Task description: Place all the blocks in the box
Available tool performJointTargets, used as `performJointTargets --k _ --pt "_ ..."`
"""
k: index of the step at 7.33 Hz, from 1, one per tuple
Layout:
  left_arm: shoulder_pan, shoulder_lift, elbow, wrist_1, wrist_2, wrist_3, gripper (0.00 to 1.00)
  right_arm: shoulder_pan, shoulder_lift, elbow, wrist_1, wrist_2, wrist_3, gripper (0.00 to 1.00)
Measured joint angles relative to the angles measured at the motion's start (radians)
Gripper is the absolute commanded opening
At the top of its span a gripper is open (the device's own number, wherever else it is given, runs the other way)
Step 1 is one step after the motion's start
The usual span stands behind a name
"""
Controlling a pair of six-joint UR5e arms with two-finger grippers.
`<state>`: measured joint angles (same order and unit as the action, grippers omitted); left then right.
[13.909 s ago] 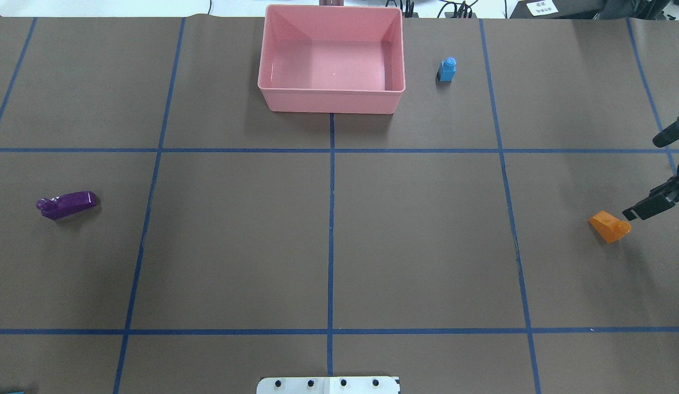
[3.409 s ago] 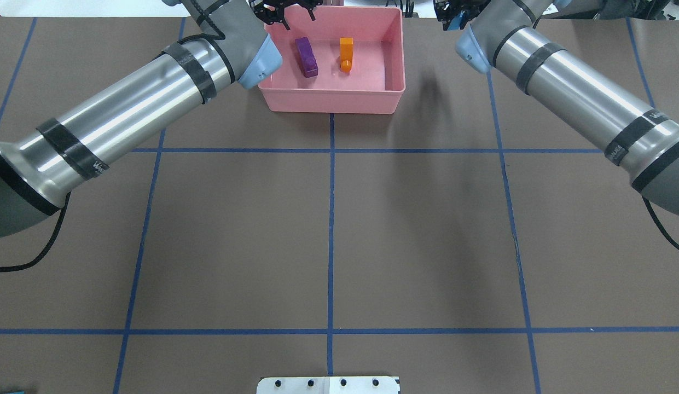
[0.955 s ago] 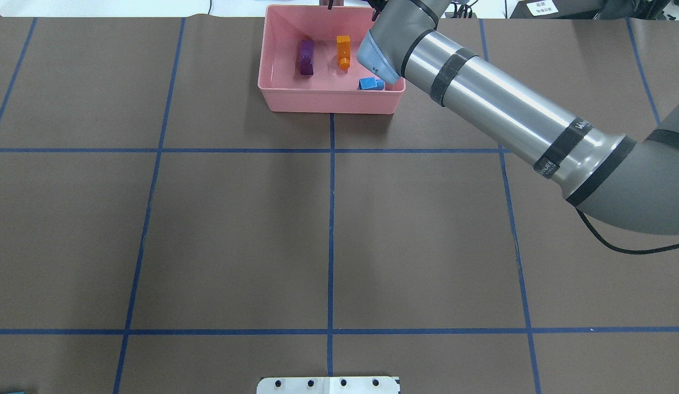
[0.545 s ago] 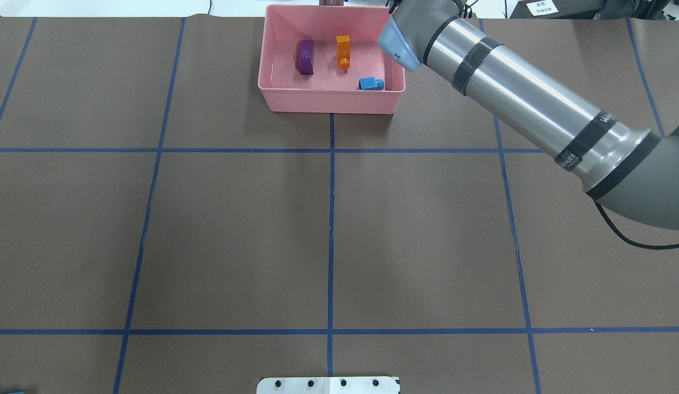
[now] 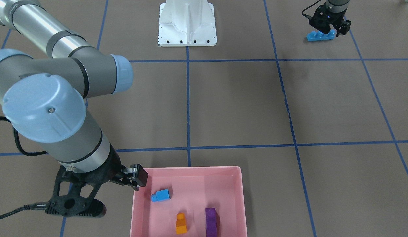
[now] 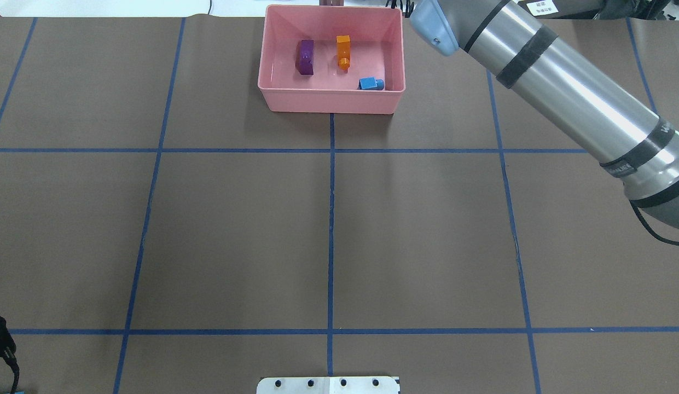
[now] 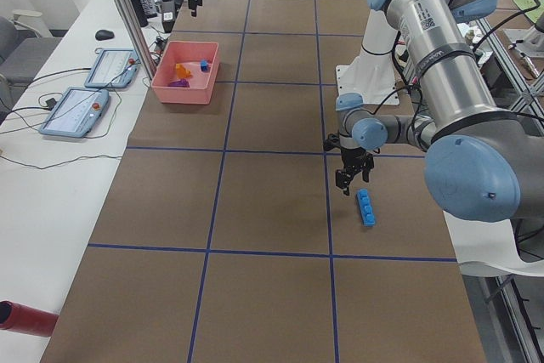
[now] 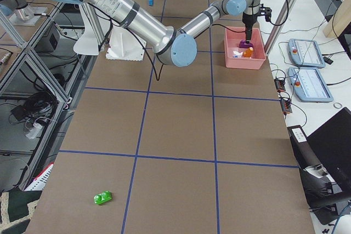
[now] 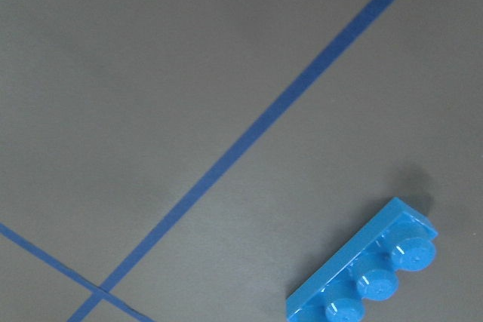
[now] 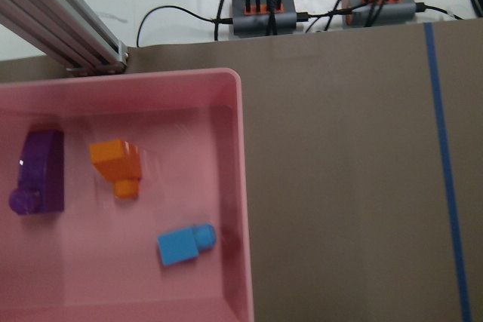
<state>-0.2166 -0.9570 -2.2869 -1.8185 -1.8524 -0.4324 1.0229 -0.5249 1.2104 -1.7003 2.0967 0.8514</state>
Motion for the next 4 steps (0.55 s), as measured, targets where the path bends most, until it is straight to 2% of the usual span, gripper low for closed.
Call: performJointTargets --k 2,3,4 --pt "0.049 0.016 0.004 -0.002 0.009 -0.014 1.0 0.02 -0.039 0.164 -0.333 -0.005 -0.2 1.0" --pt "0.071 0.023 0.011 -0.003 0.013 -0.015 1.0 0.034 -0.113 0.268 -0.426 -0.008 -0.293 1.0" --pt "0.094 0.027 0.021 -0.01 0.017 -0.017 1.0 0.05 -0.225 0.38 -0.463 -0.01 -0.376 1.0"
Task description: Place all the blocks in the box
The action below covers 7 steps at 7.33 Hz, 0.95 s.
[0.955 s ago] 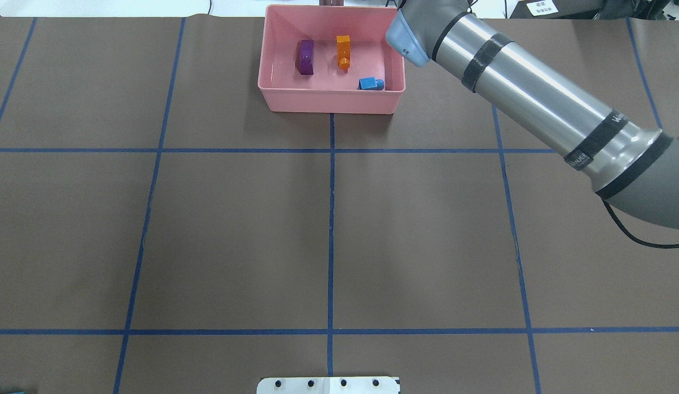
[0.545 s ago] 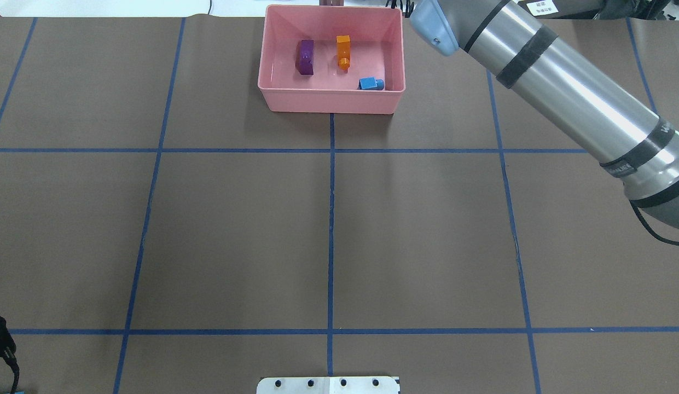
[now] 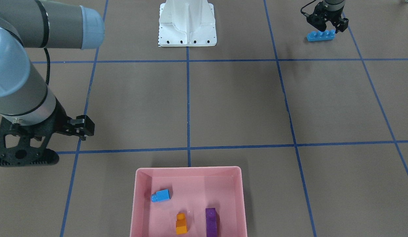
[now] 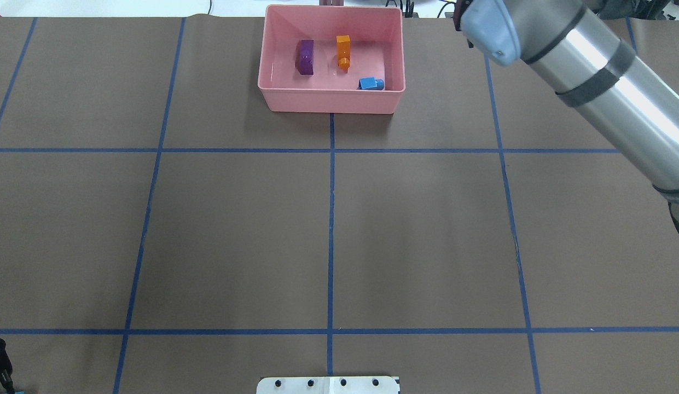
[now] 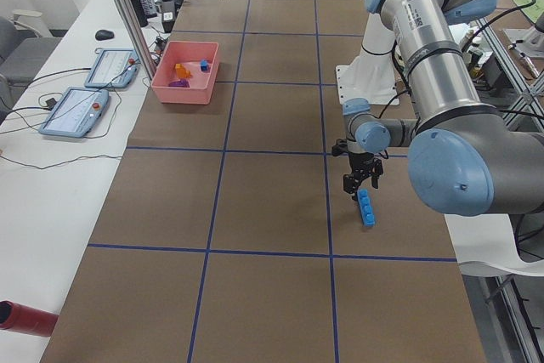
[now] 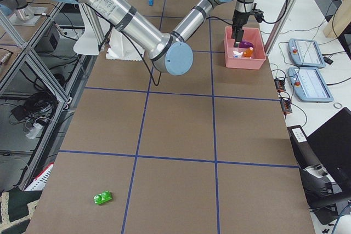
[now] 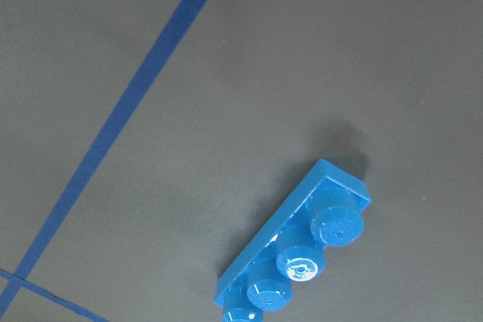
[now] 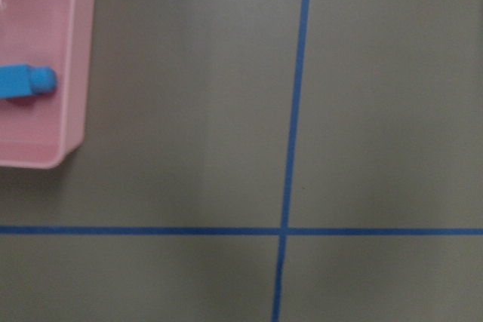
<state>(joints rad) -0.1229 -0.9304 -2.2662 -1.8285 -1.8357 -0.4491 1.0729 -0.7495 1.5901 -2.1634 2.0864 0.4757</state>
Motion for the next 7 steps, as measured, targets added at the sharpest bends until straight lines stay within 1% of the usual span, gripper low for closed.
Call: performJointTargets --k 1,3,5,6,7 --pt "0.022 0.0 0.014 -0.016 0.002 -0.009 1.0 0.021 -0.106 0.084 -0.01 -0.001 -0.087 1.0" --pt "0.071 -0.003 0.045 -0.045 0.012 -0.049 1.0 0.057 -0.252 0.172 -0.02 0.0 -0.226 1.0" --pt "0.138 -0.013 0.088 -0.1 0.018 -0.111 1.0 0.077 -0.346 0.227 -0.022 0.001 -0.286 1.0" --pt "0.16 -0.028 0.11 -0.115 0.019 -0.129 1.0 0.085 -0.373 0.242 -0.022 0.003 -0.31 1.0" --pt "0.168 -0.041 0.127 -0.121 0.02 -0.136 0.97 0.092 -0.387 0.249 -0.022 0.004 -0.328 1.0"
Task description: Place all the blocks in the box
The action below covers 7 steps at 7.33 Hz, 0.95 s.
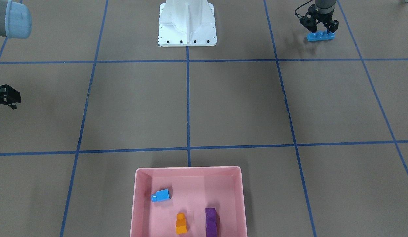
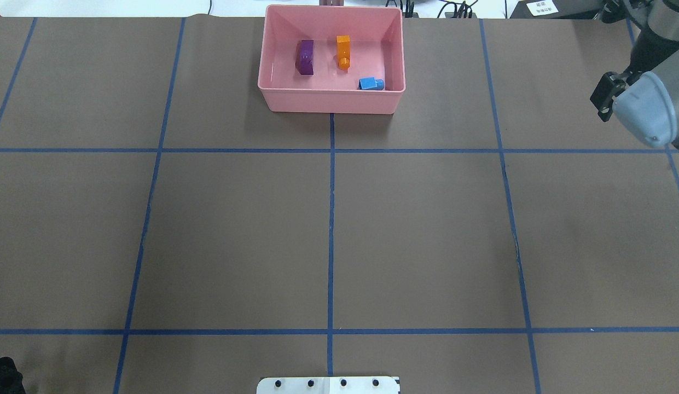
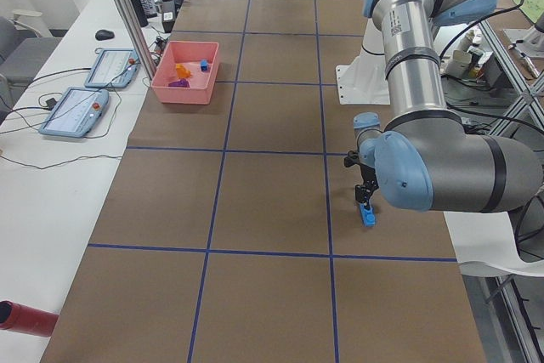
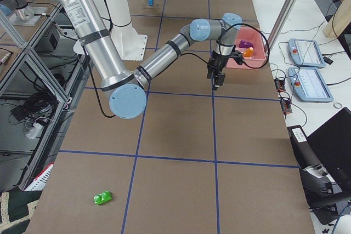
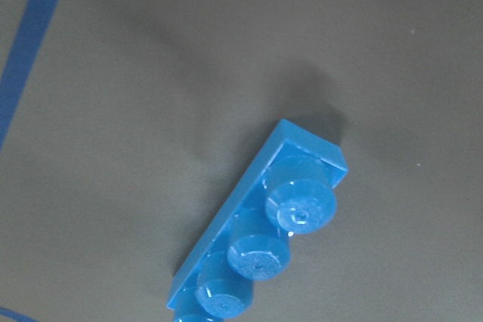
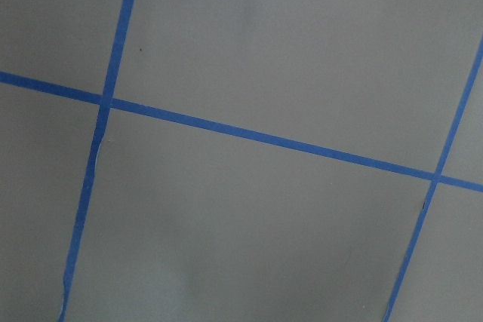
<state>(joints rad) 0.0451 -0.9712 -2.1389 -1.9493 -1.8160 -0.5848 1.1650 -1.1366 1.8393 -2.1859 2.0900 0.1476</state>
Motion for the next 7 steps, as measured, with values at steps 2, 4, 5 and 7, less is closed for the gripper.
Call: performJointTargets --k 2,4,5,7 --pt "0.005 -0.013 0.018 -0.003 0.0 -0.002 0.79 0.008 -0.012 0.003 -0.001 0.0 -0.024 1.0" --pt "0.005 -0.018 0.025 -0.004 -0.001 -0.004 0.76 0.01 -0.016 0.004 0.0 0.0 -0.03 1.0" --pt "0.005 -0.022 0.027 -0.004 -0.002 -0.006 0.71 0.01 -0.017 0.004 0.0 -0.001 -0.03 1.0" --pt "0.006 -0.033 0.027 -0.005 -0.002 -0.024 0.0 0.011 -0.018 0.003 0.0 -0.002 -0.031 1.0"
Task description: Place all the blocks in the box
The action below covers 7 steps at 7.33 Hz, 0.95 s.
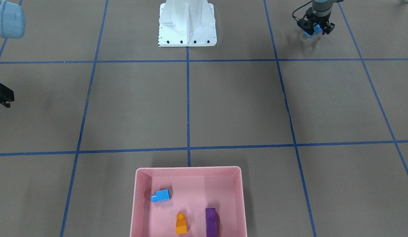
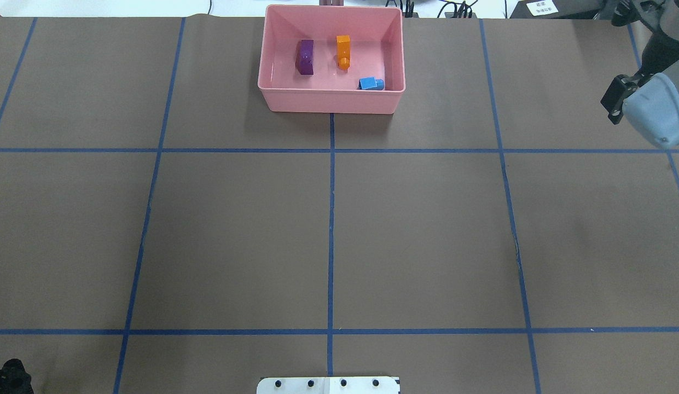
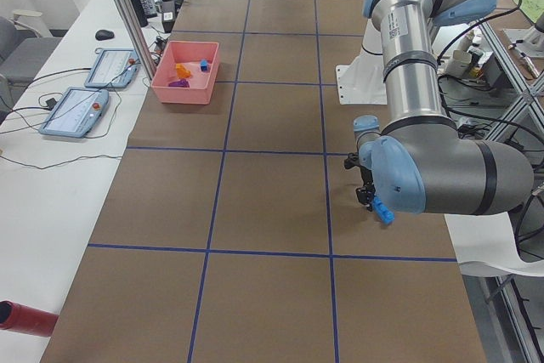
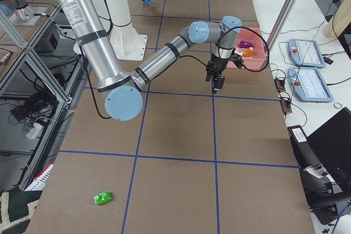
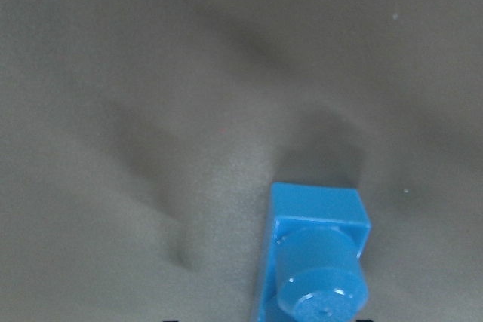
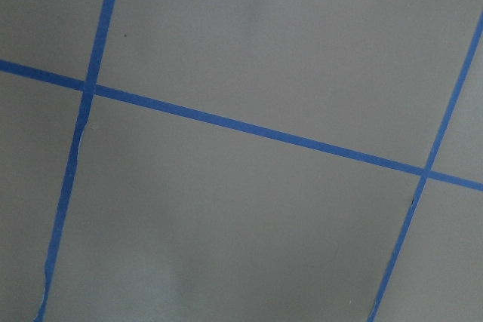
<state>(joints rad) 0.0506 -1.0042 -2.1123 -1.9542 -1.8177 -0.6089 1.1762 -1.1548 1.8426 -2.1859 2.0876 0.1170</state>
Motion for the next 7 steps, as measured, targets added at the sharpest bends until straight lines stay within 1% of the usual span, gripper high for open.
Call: performJointTargets --k 3,4,6,7 --pt "-0.001 -0.011 -0.02 -0.003 0.001 -0.123 0.0 0.007 0.0 0.001 0.0 0.0 -0.001 1.0" --pt "-0.003 -0.004 -0.046 -0.004 -0.001 -0.168 0.0 0.015 -0.001 0.001 -0.002 0.0 -0.012 1.0" --pt "-0.017 0.036 -0.15 -0.002 -0.017 -0.219 0.0 0.059 -0.034 0.001 -0.001 0.005 -0.107 1.0" --pt "-0.045 0.046 -0.201 -0.001 -0.048 -0.226 0.0 0.101 -0.072 0.002 0.003 0.012 -0.186 1.0"
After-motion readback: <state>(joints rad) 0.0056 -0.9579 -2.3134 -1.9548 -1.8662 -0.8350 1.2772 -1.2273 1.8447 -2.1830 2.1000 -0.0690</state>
